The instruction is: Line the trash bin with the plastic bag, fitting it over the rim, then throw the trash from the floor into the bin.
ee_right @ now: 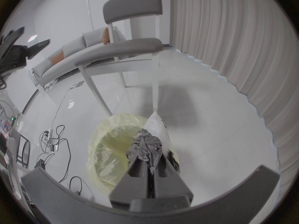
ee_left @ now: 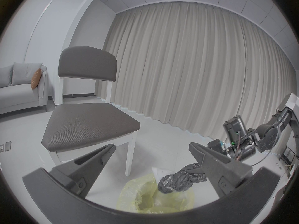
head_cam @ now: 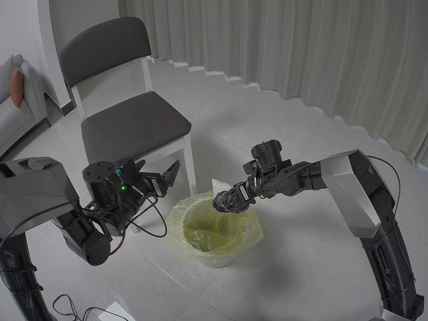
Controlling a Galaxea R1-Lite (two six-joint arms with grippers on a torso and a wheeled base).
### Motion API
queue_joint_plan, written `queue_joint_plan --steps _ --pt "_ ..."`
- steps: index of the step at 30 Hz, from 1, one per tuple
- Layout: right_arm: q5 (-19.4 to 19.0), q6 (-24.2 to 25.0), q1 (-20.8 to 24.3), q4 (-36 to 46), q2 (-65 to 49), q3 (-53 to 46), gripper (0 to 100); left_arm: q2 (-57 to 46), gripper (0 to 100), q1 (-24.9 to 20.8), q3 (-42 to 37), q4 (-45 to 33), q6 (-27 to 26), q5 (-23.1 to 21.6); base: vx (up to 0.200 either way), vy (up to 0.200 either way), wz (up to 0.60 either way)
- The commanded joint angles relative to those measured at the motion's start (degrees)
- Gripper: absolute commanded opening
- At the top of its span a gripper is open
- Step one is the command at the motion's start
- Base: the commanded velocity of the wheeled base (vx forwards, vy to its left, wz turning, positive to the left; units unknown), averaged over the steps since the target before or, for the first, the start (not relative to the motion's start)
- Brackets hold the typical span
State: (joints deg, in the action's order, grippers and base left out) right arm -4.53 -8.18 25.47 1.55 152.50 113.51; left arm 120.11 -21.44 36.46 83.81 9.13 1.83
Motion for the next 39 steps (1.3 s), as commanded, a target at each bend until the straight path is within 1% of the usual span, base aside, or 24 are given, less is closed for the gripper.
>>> queue_joint_plan --steps 1,4,5,7,9,13,16,19,22,29,31,32,39 --pt "-0.04 0.36 1.16 -0.14 -1.33 -1.62 0 0.30 100 0.00 0.01 0.04 0.01 0.02 0.000 0.000 0.00" --pt "-0.04 0.36 2.22 0.12 -4.14 -3.56 0 0.30 100 0.00 0.01 0.04 0.10 0.02 0.000 0.000 0.00" --pt "0.05 0.09 3.36 -0.41 -7.31 -6.02 0 0.30 100 0.00 -0.08 0.04 0.10 0.02 0.000 0.000 0.00" --pt "0.05 0.09 3.80 -0.41 -8.80 -7.42 0 0.38 100 0.00 -0.08 0.13 0.10 0.02 0.000 0.000 0.00" --pt "0.05 -0.08 5.03 -1.11 -12.41 -11.55 0 0.30 100 0.09 -0.08 0.21 0.19 0.02 0.000 0.000 0.00" --pt "-0.04 -0.70 6.70 -7.61 -15.66 -21.57 0 0.38 100 0.00 -0.95 1.88 0.19 0.02 0.000 0.000 0.00" --pt "-0.04 -0.87 7.23 -11.57 -15.31 -25.53 0 0.38 100 0.00 -1.31 2.23 0.27 0.02 0.000 0.000 0.00" --pt "-0.04 -1.14 7.40 -13.77 -14.25 -27.73 0 0.38 100 -0.09 -1.57 2.50 0.27 0.02 0.000 0.000 0.00" --pt "-0.04 -1.22 7.32 -14.47 -12.23 -27.29 0 0.38 100 -0.09 -1.57 2.50 0.27 0.02 0.000 0.000 0.00" --pt "-0.04 -0.87 6.88 -14.03 -4.14 -18.67 0 0.38 100 -0.27 -1.48 2.59 0.19 0.02 0.000 0.000 0.00" --pt "-0.04 -0.87 6.88 -14.03 -4.14 -18.67 0 0.38 100 -0.27 -1.48 2.59 0.19 0.02 0.000 0.000 0.00" --pt "-0.04 -0.70 6.97 -13.94 -1.33 -14.98 0 0.47 100 -0.27 -1.57 2.59 0.19 0.02 0.000 0.000 0.00" --pt "-0.04 -0.87 7.23 -13.50 1.13 -14.28 0 0.56 100 -0.35 -1.57 2.59 0.19 0.02 0.000 0.000 0.00"
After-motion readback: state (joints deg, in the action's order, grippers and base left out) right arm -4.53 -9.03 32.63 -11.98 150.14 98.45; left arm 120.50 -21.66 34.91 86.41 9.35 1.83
